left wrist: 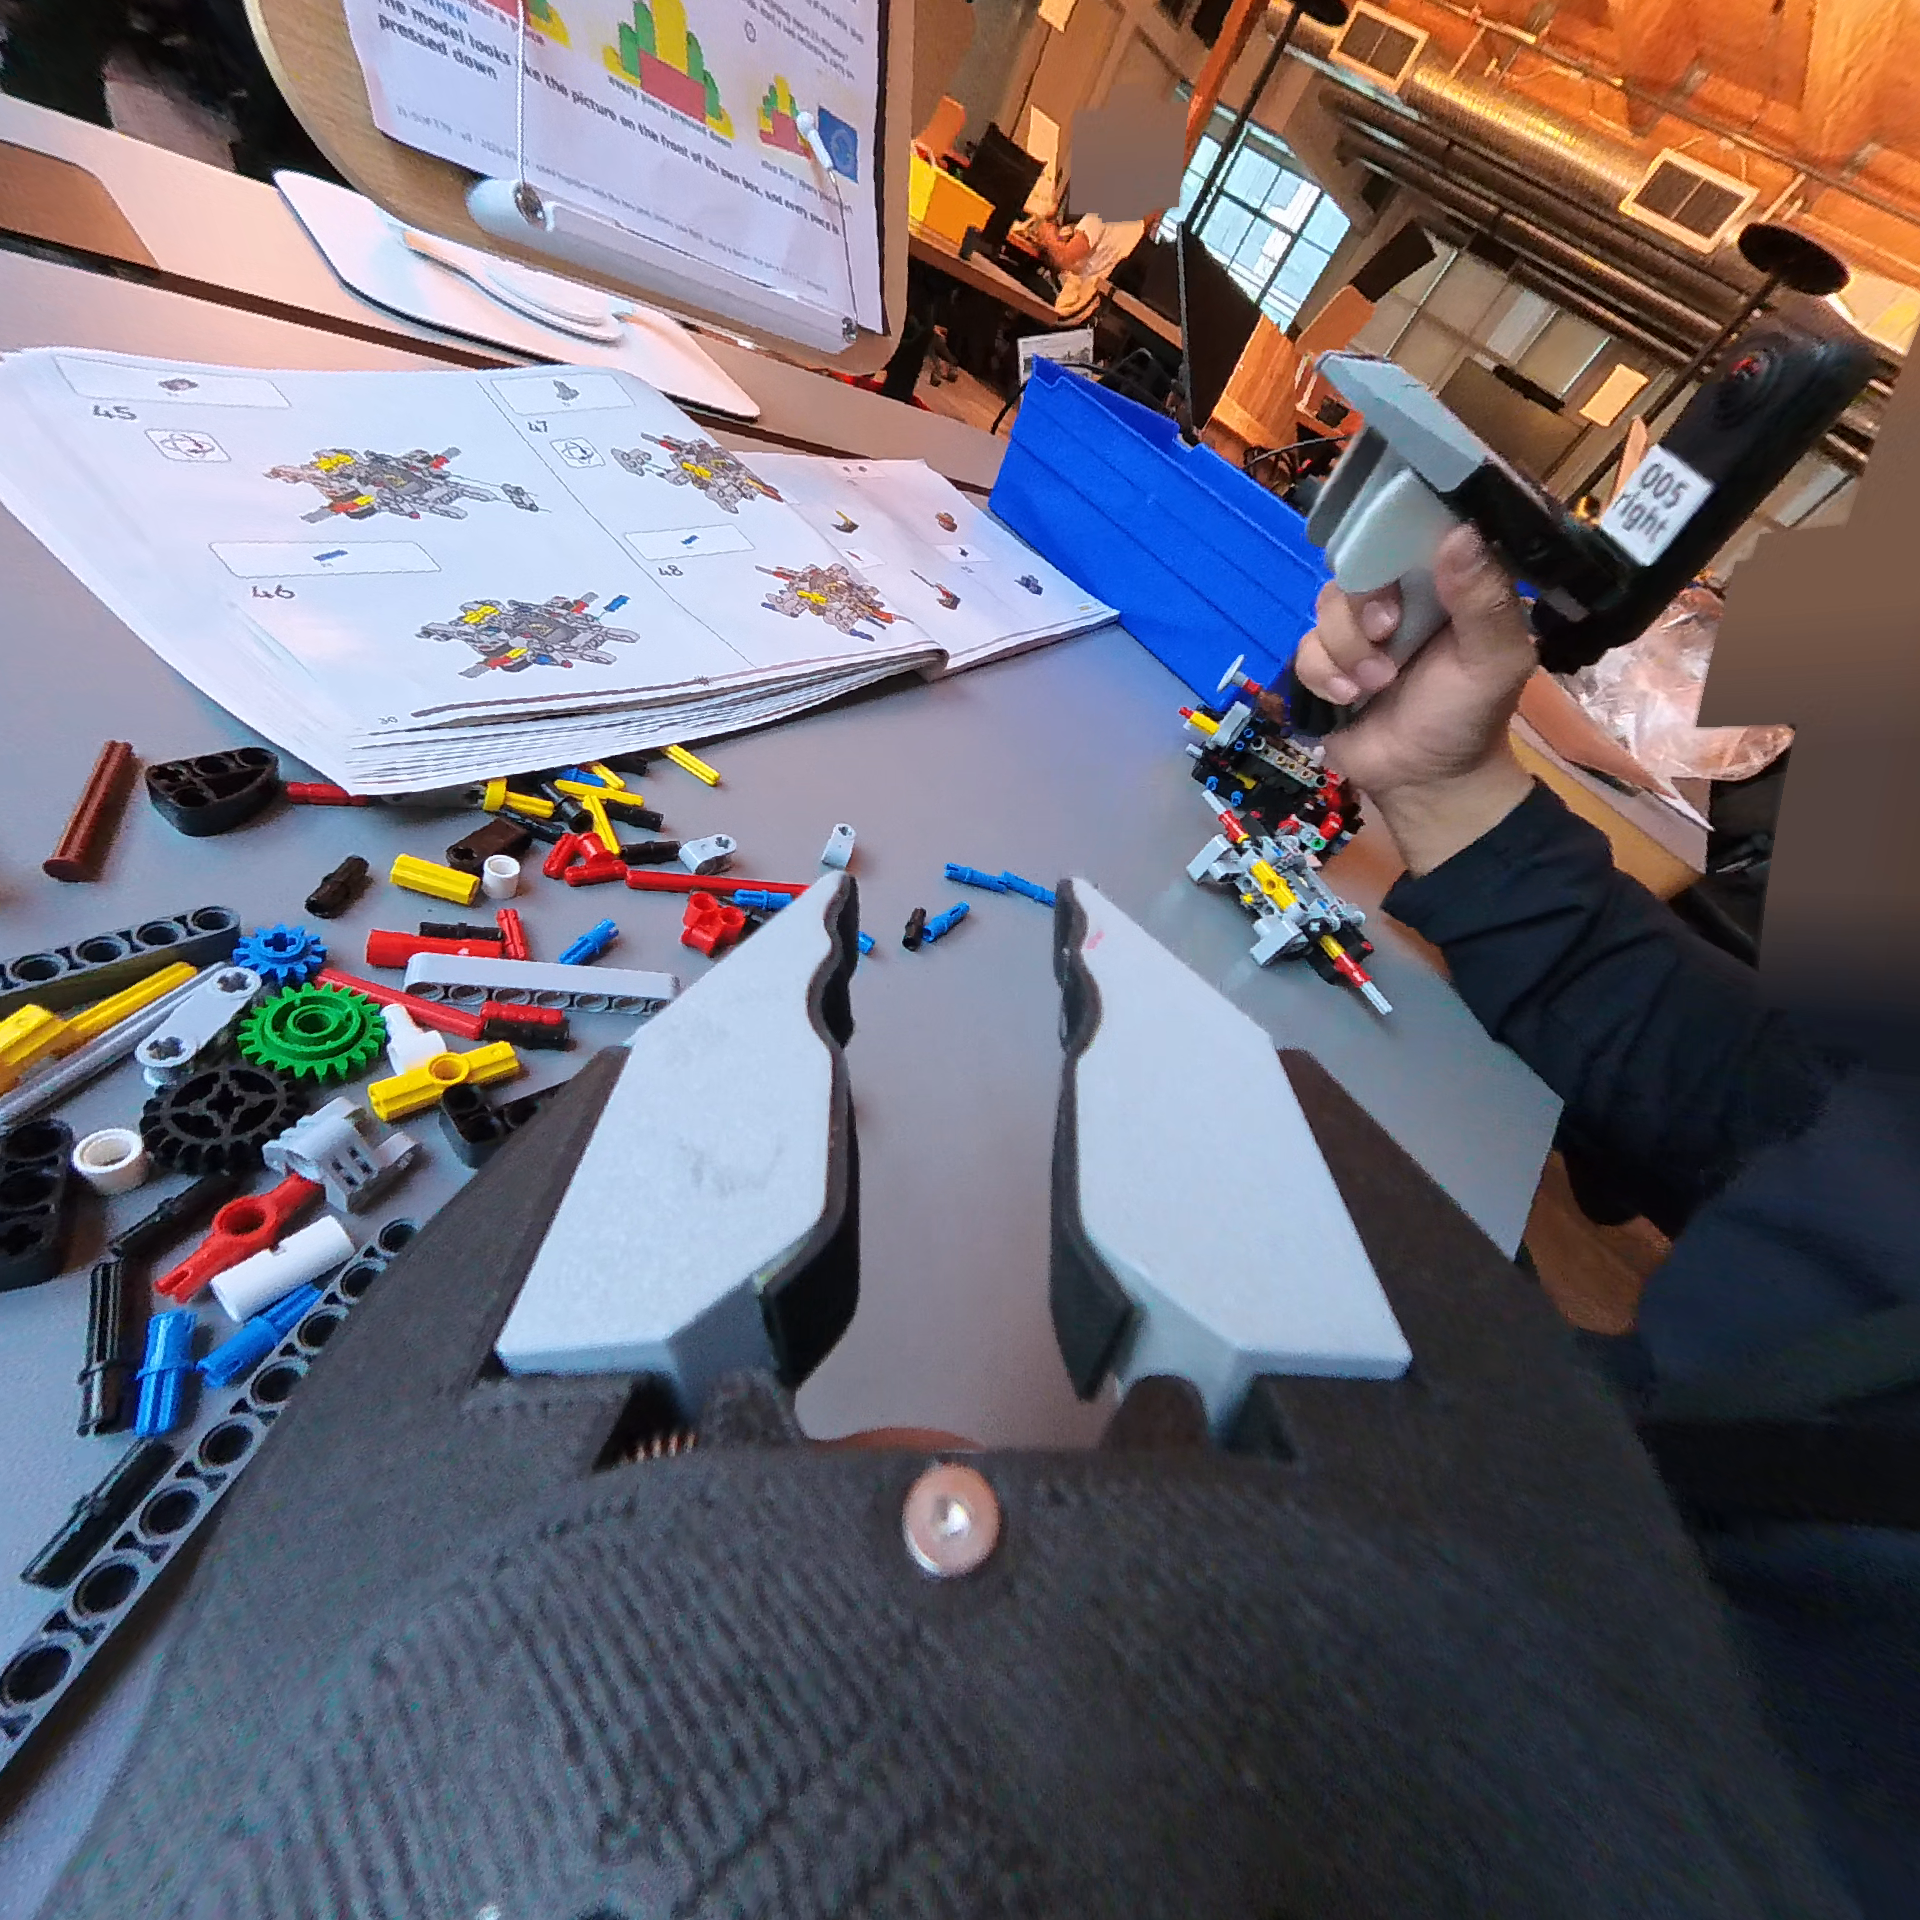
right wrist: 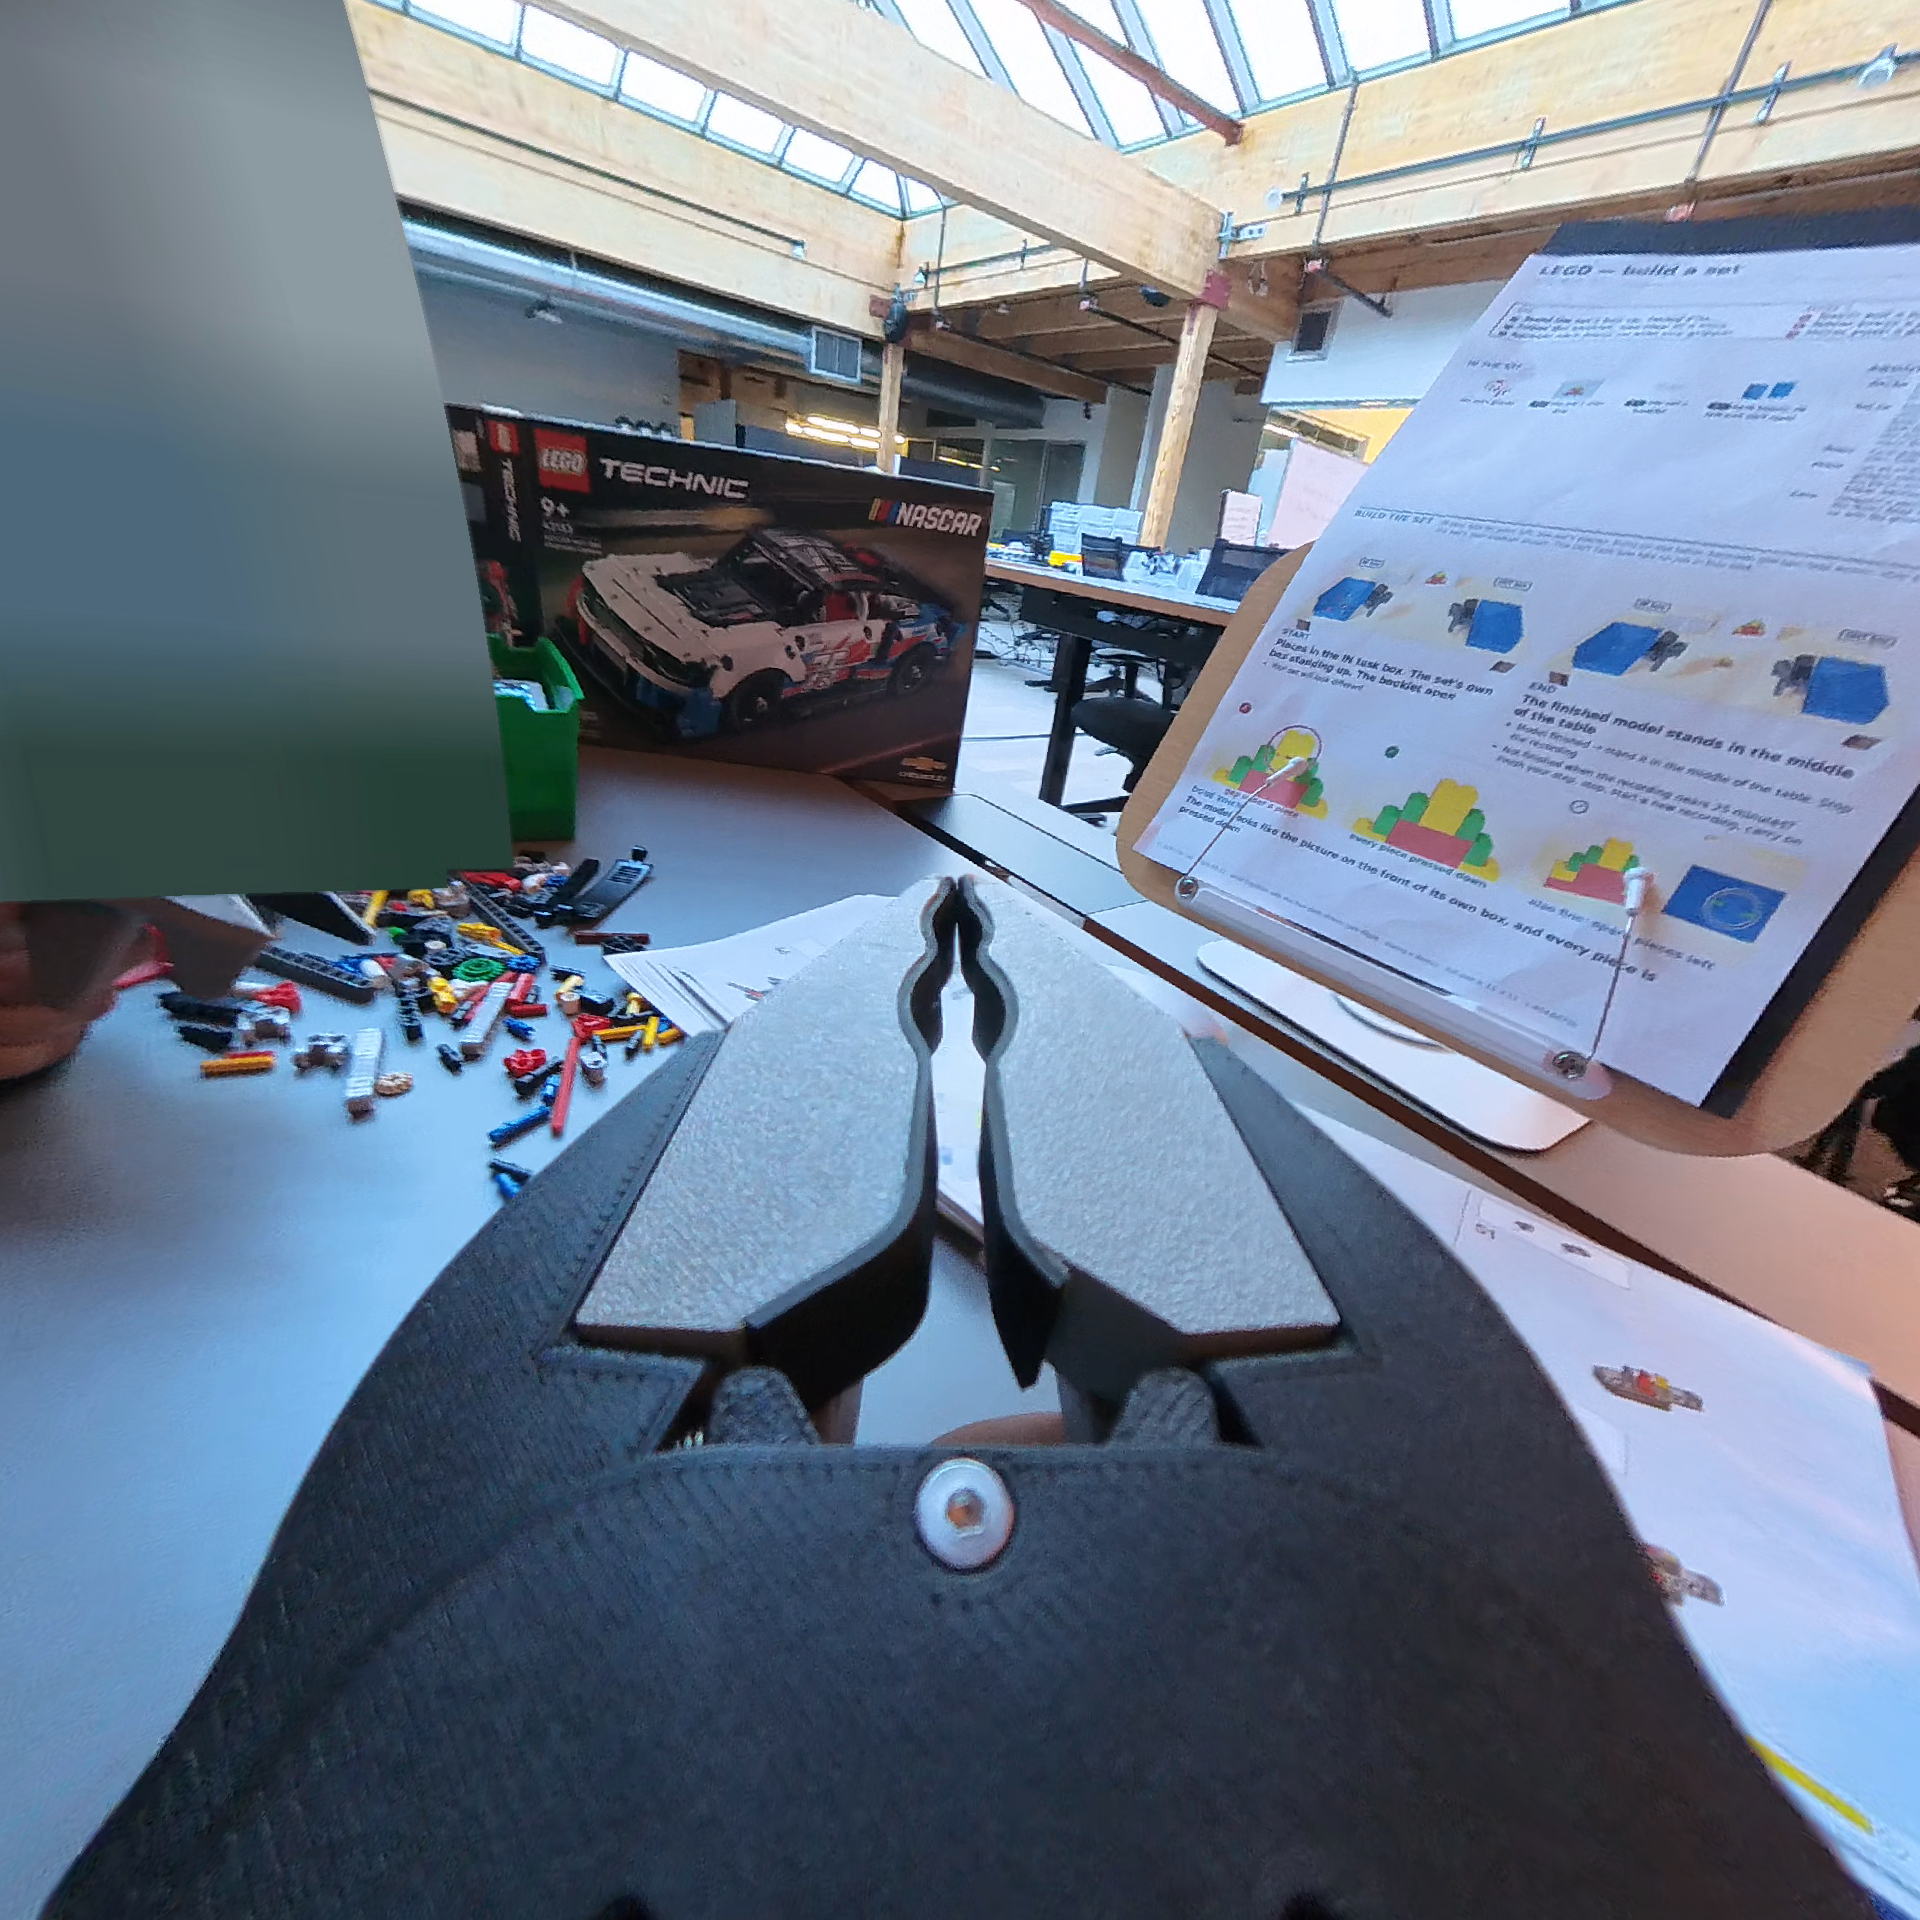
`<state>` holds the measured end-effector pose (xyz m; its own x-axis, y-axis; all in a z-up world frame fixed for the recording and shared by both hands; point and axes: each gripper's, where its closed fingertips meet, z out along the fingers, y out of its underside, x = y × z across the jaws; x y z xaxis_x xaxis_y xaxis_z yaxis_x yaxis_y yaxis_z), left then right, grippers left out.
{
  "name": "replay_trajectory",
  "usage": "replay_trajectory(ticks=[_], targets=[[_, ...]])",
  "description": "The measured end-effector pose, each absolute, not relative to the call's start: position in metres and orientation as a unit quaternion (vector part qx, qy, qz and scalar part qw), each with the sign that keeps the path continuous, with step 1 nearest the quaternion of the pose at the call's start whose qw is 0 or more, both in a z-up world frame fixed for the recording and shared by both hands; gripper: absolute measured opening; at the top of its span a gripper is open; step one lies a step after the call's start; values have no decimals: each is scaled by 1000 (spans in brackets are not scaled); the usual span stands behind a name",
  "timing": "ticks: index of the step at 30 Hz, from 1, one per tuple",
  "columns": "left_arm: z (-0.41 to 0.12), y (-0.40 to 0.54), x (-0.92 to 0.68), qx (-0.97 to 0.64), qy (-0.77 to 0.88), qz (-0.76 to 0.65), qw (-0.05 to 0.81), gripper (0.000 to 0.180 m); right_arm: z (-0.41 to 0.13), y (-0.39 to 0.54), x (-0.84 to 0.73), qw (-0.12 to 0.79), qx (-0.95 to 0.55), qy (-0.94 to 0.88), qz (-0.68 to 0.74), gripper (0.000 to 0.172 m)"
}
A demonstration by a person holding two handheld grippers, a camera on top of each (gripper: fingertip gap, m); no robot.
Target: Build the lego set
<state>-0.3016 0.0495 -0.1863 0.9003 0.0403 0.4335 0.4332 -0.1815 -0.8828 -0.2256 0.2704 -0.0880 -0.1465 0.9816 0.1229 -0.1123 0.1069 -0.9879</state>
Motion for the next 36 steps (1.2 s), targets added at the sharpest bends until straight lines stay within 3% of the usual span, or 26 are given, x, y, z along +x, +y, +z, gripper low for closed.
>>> replay_trajectory(ticks=[6,16,36], targets=[[-190,52,-299,-765,-151,-150,608,36,-95,259,-191,492,-414,-552,531,0],[-199,58,-298,-792,-141,-98,586,35,-167,240,-122,520,-431,-618,403,0],[-200,64,-295,-799,-123,-86,582,34,-182,236,-130,501,-440,-627,403,0]])
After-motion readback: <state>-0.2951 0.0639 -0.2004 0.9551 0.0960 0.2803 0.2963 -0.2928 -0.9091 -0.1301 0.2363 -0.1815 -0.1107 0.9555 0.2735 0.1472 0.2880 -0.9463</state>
